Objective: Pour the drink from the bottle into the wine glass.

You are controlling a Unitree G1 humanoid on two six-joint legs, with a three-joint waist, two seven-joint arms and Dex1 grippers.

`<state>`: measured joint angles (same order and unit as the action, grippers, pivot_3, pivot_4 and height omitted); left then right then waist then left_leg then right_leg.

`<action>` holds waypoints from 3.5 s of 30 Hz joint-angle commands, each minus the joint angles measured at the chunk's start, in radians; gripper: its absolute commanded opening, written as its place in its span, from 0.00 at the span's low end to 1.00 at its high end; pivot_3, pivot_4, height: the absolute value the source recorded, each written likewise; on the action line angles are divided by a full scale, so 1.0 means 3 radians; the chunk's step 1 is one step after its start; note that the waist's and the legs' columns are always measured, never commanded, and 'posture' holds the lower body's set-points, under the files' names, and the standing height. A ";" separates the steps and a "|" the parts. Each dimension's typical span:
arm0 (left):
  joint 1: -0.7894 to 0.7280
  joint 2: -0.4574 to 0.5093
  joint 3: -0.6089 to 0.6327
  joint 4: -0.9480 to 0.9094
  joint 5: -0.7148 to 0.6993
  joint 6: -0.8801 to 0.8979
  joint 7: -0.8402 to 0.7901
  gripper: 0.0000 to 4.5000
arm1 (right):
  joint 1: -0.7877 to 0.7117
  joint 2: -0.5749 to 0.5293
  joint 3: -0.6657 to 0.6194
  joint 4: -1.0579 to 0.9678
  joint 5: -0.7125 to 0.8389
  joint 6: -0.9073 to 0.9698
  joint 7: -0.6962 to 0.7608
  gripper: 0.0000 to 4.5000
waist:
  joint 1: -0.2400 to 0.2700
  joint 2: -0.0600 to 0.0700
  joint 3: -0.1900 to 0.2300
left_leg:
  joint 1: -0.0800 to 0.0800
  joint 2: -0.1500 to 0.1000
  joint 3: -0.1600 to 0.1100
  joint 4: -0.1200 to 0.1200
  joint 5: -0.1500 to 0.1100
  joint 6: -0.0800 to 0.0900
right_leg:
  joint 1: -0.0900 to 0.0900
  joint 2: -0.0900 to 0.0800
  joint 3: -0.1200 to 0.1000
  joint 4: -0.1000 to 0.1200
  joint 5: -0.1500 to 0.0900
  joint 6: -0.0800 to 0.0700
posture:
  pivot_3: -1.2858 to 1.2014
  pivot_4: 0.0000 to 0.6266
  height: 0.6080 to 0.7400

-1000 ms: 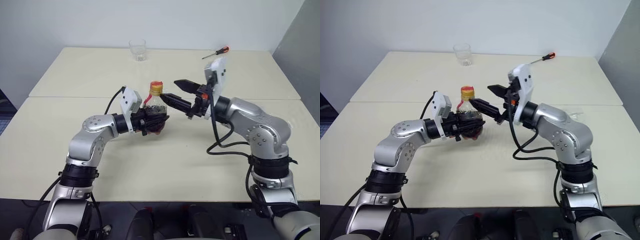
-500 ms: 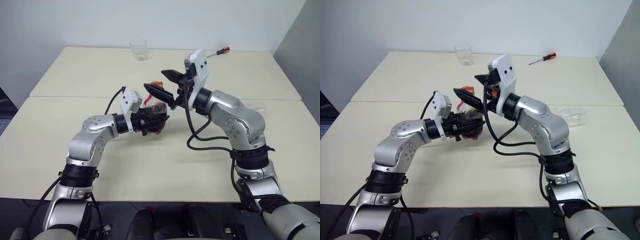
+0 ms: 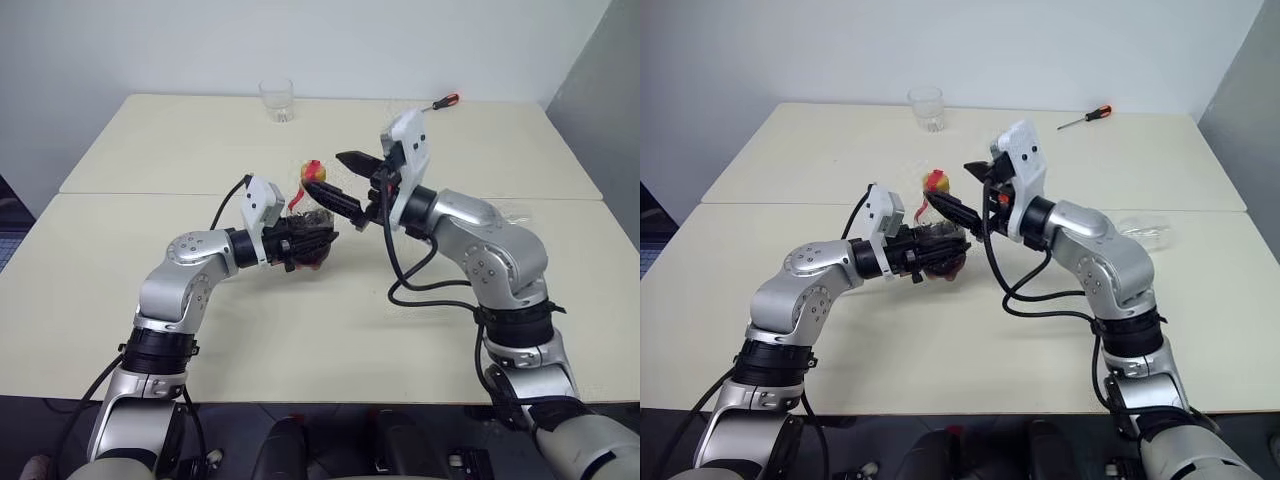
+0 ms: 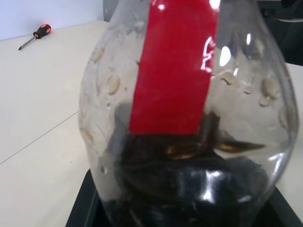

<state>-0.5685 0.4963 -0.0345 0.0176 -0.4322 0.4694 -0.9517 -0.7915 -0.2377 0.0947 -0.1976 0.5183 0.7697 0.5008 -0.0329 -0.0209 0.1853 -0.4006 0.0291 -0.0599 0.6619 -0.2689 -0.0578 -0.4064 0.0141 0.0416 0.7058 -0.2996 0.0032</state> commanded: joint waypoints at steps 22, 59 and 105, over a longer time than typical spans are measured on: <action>-0.0156 0.0014 0.0063 -0.0019 -0.0014 -0.0161 -0.0089 0.44 | 0.0195 -0.0282 -0.0346 -0.0341 0.0441 0.0331 0.0183 0.99 | 0.0001 0.0000 0.0000 | 0.0000 -0.0001 0.0000 0.0000 0.0000 0.0000 | 0.0000 0.0001 0.0000 0.0000 0.0000 0.0000 | 0.52 0.24 1.00; -0.0080 -0.0004 0.0056 -0.0066 -0.0021 -0.0210 -0.0071 0.44 | -0.0250 0.0228 -0.0153 0.0142 0.0519 0.0147 0.0123 0.64 | 0.0000 0.0000 0.0000 | 0.0001 0.0000 0.0000 0.0001 0.0000 0.0000 | 0.0000 0.0001 0.0000 0.0004 0.0000 0.0000 | 0.52 0.24 1.00; 0.0632 -0.0133 0.0216 -0.1256 -0.0521 0.0497 0.0563 0.44 | 0.3049 -0.0497 -0.0137 -0.1231 -0.1088 -0.0812 -0.1138 0.27 | -0.0001 -0.0002 -0.0001 | 0.0009 0.0000 0.0008 -0.0001 0.0001 -0.0003 | 0.0009 0.0010 0.0009 -0.0013 -0.0008 0.0024 | 0.52 0.24 1.00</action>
<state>-0.3668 0.4498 0.0329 -0.3000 -0.5614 0.6272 -0.7696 0.1468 -0.4112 0.0572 -0.6000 0.2185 0.5748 0.1858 -0.0332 -0.0215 0.1849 -0.3981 0.0290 -0.0575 0.6614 -0.2685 -0.0587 -0.4038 0.0172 0.0446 0.7020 -0.3019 0.0102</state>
